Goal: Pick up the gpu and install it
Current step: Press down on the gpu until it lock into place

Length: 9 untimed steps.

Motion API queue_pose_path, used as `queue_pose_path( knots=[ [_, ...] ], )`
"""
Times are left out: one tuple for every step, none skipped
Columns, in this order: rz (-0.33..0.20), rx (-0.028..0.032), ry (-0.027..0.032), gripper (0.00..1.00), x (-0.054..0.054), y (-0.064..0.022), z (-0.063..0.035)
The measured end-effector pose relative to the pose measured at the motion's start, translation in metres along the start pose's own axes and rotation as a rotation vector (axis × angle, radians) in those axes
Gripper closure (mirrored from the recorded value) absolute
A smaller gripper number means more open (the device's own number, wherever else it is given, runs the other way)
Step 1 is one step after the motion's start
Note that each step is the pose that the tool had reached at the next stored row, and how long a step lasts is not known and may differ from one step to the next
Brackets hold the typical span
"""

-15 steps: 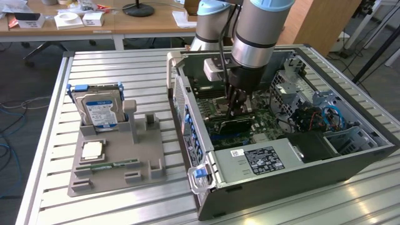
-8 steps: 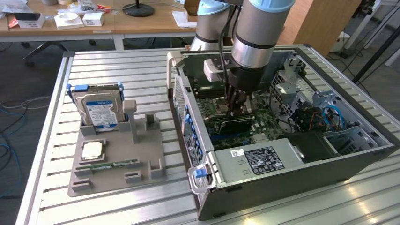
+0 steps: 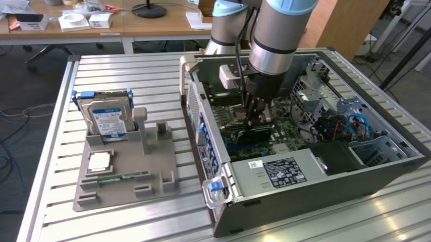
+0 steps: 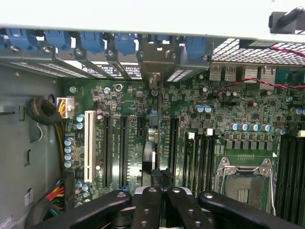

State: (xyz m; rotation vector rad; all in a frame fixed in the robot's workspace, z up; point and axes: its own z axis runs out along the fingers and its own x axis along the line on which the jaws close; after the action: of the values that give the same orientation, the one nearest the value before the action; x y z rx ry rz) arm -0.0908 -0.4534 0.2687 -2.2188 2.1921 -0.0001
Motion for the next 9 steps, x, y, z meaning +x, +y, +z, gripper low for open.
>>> queue_pose_path(
  knots=[
    [0.0, -0.0001, -0.0005, 0.9, 0.0, 0.0, 0.0006],
    [0.0, -0.0001, -0.0006, 0.9, 0.0, 0.0, 0.0008],
    [0.0, -0.0002, -0.0005, 0.9, 0.0001, 0.0, 0.0007],
    [0.0, -0.0002, -0.0005, 0.9, 0.0001, 0.0, 0.0007],
    [0.0, -0.0002, -0.0006, 0.9, 0.0001, 0.0, 0.0008],
    [0.0, -0.0002, -0.0006, 0.9, 0.0, 0.0, 0.0008],
    [0.0, -0.0002, -0.0006, 0.9, 0.0, 0.0, 0.0008],
    [0.0, -0.0002, -0.0006, 0.9, 0.0, 0.0, 0.0008],
    [0.0, -0.0002, -0.0005, 0.9, 0.0, 0.0, 0.0008]
  ],
)
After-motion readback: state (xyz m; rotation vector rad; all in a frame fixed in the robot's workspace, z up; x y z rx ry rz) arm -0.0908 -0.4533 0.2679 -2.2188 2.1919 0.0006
